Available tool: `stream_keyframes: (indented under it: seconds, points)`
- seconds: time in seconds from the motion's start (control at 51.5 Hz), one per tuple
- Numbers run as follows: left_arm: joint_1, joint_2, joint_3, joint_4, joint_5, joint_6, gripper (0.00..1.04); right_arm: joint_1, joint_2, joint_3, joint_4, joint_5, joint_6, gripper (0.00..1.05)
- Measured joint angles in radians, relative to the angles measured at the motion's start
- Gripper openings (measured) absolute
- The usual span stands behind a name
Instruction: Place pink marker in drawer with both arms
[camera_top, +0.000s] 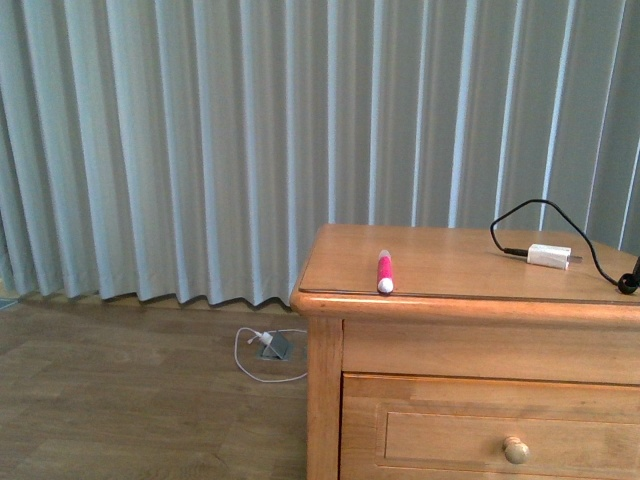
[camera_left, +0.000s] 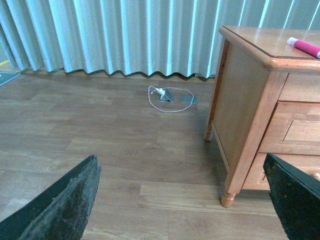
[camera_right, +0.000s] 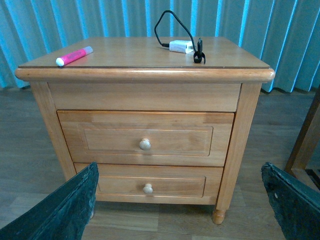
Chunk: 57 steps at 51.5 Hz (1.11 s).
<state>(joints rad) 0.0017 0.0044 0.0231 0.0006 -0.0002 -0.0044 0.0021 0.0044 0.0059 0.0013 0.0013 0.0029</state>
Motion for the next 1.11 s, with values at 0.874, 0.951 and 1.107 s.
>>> stream_keyframes:
  seconds: [0.874,0.951,1.107]
  points:
    - [0.000,0.000,0.000,0.000,0.000,0.000,0.99,0.000,0.000,0.000,0.000,0.000,0.000,0.96]
    - [0.000,0.000,0.000,0.000,0.000,0.000,0.99,0.000,0.000,0.000,0.000,0.000,0.000,0.96]
    - [0.000,0.000,0.000,0.000,0.000,0.000,0.99,0.045,0.058,0.045,-0.132,0.111,0.043,0.96]
